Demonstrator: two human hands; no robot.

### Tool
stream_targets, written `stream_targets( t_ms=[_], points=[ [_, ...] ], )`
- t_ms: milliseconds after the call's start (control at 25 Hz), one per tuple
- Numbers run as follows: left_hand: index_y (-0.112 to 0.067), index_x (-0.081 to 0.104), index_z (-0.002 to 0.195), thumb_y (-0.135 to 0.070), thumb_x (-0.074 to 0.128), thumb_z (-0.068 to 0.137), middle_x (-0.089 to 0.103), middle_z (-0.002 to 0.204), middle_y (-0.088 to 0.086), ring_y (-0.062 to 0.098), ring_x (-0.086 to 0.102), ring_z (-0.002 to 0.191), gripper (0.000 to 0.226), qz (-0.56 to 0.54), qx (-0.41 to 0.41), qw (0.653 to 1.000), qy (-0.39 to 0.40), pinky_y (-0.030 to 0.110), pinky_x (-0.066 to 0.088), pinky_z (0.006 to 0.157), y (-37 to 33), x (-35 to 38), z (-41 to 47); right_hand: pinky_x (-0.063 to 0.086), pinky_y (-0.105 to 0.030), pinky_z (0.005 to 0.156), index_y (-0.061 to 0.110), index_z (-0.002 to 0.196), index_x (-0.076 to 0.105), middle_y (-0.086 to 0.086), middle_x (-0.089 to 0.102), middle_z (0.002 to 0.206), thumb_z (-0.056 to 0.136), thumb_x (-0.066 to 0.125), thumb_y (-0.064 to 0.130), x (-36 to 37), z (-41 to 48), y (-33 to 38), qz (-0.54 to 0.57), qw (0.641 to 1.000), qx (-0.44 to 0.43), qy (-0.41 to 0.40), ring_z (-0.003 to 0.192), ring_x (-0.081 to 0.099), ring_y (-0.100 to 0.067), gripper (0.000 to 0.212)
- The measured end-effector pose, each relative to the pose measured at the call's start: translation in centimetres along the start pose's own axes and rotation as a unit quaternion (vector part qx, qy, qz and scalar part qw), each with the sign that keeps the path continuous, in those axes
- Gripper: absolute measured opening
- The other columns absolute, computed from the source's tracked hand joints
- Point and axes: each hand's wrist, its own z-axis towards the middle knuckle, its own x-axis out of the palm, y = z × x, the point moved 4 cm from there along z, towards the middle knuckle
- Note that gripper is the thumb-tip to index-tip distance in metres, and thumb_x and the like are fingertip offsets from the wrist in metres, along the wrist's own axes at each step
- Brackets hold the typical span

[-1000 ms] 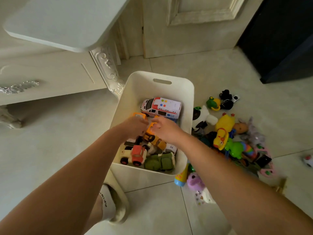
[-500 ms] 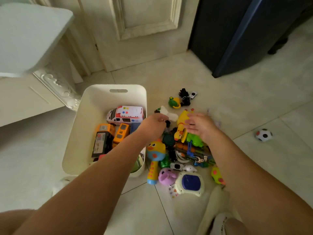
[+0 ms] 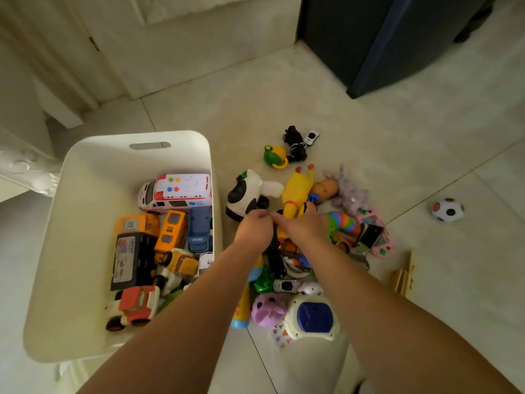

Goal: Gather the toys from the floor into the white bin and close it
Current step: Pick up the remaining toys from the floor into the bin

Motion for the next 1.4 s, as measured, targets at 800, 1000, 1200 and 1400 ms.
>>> stream_targets(
  t_ms=[800, 1000, 1200, 1400],
  points=[
    [-0.006, 0.061, 0.121, -0.04, 0.08, 0.07, 0.069, 0.108, 0.018, 0.035, 0.066, 0.099, 0.064, -0.172, -0.032, 0.979, 0.108, 0.046, 0.056, 0.085, 0.3, 1.6, -0.8, 0.053, -0.033, 0.075, 0.02, 0.103, 0.055, -0.005, 0.057, 0.1, 0.081, 0.059, 0.013, 0.9, -7.7, -2.2, 0.254, 0.941, -0.223, 0.024, 0.089, 0.058, -0.021, 0.023],
    [-0.003, 0.045, 0.134, -0.013, 0.069, 0.087, 0.062, 0.097, 0.018, 0.027, 0.063, 0.064, 0.054, -0.245, -0.032, 0.963, 0.11, 0.031, 0.051, 0.049, 0.3, 0.7, 0.4, 0.054, -0.032, 0.057, 0.008, 0.098, 0.062, -0.016, 0.063, 0.074, 0.098, 0.032, 0.004, 0.0, -4.7, -1.1, 0.413, 0.895, -0.105, 0.13, 0.058, 0.062, -0.02, 0.029],
    [0.0, 0.048, 0.132, -0.005, 0.069, 0.084, 0.064, 0.077, 0.017, 0.026, 0.063, 0.054, 0.053, -0.281, -0.019, 0.948, 0.147, 0.032, 0.051, 0.052, -0.8, 0.7, 1.0, 0.041, -0.028, 0.043, 0.011, 0.088, 0.048, -0.011, 0.056, 0.063, 0.089, 0.023, -0.004, -1.0, -3.1, 0.4, 0.467, 0.876, -0.092, 0.078, 0.039, 0.052, -0.02, 0.029],
    [-0.008, 0.051, 0.128, 0.002, 0.067, 0.083, 0.064, 0.096, 0.016, 0.025, 0.063, 0.072, 0.048, -0.288, -0.012, 0.95, 0.119, 0.03, 0.05, 0.051, -1.1, 0.0, 1.0, 0.034, -0.021, 0.039, 0.009, 0.089, 0.047, -0.015, 0.065, 0.075, 0.088, 0.026, -0.001, -2.0, -1.7, 1.6, 0.619, 0.764, -0.008, 0.183, 0.039, 0.039, -0.016, 0.023]
  ],
)
